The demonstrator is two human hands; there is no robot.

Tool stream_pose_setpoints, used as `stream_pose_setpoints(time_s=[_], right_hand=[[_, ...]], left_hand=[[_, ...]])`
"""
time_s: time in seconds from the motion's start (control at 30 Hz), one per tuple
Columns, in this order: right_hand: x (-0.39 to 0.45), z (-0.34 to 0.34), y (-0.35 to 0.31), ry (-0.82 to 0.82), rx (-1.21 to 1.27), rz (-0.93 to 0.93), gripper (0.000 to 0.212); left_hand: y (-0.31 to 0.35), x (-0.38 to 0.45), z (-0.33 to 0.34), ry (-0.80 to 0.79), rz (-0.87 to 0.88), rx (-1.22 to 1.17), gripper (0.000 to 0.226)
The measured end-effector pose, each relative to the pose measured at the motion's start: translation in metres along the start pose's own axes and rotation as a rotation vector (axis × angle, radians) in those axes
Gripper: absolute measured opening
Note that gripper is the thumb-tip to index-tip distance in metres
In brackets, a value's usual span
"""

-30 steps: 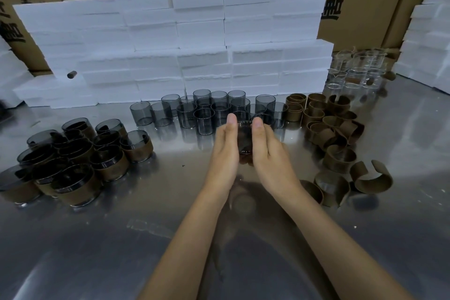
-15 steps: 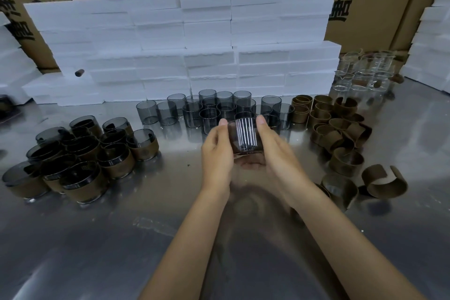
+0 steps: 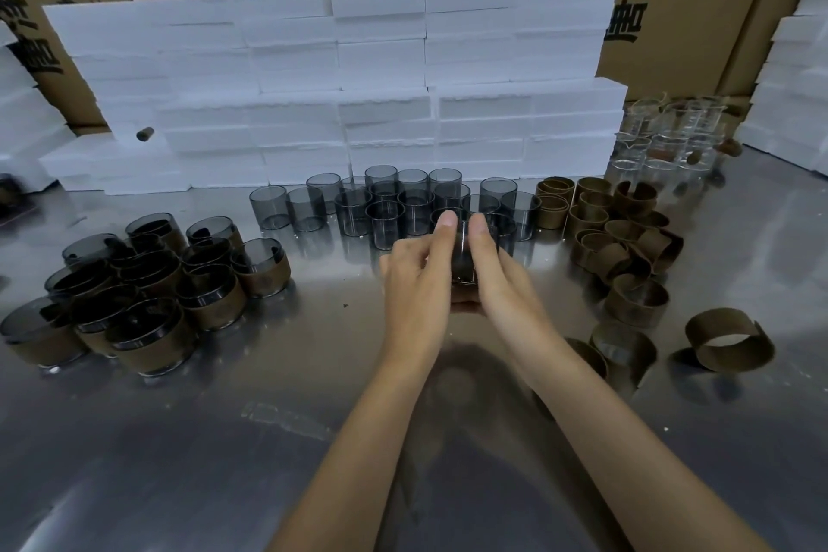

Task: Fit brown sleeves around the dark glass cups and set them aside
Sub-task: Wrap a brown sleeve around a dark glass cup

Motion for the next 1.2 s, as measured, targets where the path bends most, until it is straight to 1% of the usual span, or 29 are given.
stream_pose_setpoints(time_s=[0.07,0.13,0.27,0.37,0.47,0.5,0.53,0.63,0.67,0.77,0.87,0.93,0.97,1.03,1.1,1.2], right_hand=[[0.001,0.001,0.001,-0.005,-0.019,0.024,0.076],[0.003,0.0,0.003,-0.009,-0.035,0.062,0.069],[0.006,-0.004,0.006,0.016,-0.047,0.061,0.052],[0.007,-0.005,0.006,0.023,-0.038,0.045,0.044],[0.006,-0.005,0.005,-0.006,0.001,0.044,0.038],[0.005,-0.005,0.005,-0.033,0.009,0.056,0.041],[0.004,-0.004,0.005,-0.066,0.014,0.071,0.049],[0.001,0.003,0.007,-0.167,0.079,0.149,0.087],[0.001,0.005,0.007,-0.188,0.105,0.163,0.093],[0.0,0.007,0.002,-0.217,0.142,0.137,0.087],[0.0,0.005,0.0,-0.188,0.138,0.133,0.087],[0.001,0.003,0.0,-0.164,0.091,0.118,0.088],[0.001,0.003,0.0,-0.155,0.082,0.122,0.088],[0.001,0.003,0.0,-0.129,0.12,0.165,0.083],[0.003,0.001,0.001,-0.072,0.177,0.193,0.069],[0.007,-0.006,0.002,-0.005,0.253,0.168,0.052]], left_hand=[[-0.003,0.001,0.002,-0.012,-0.042,-0.036,0.043],[-0.008,0.002,0.001,0.0,-0.079,-0.101,0.04],[-0.018,0.009,-0.005,0.103,-0.068,-0.081,0.031],[-0.018,0.011,-0.01,0.157,-0.066,-0.054,0.034],[-0.016,0.01,-0.012,0.172,-0.076,-0.08,0.041],[-0.014,0.009,-0.012,0.155,-0.086,-0.103,0.043],[-0.012,0.007,-0.011,0.119,-0.099,-0.128,0.046],[-0.006,0.001,-0.004,-0.03,-0.124,-0.182,0.054],[-0.004,-0.001,-0.003,-0.058,-0.121,-0.174,0.054],[-0.003,0.0,-0.003,-0.059,-0.113,-0.151,0.058],[-0.004,0.001,-0.002,-0.036,-0.121,-0.077,0.061],[-0.005,0.0,-0.002,-0.008,-0.097,0.007,0.049],[-0.006,0.001,-0.002,-0.006,-0.096,0.02,0.046],[-0.01,0.002,-0.001,-0.027,-0.09,0.013,0.057],[-0.012,0.004,-0.001,-0.041,-0.064,0.001,0.068],[-0.015,0.006,-0.002,-0.042,-0.042,-0.014,0.07]])
Point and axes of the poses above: each hand's wrist, its own x-axis towards the middle knuckle, its own z-axis out of the palm, y = z × x, the point moved 3 cm from there along x, towards the middle knuckle
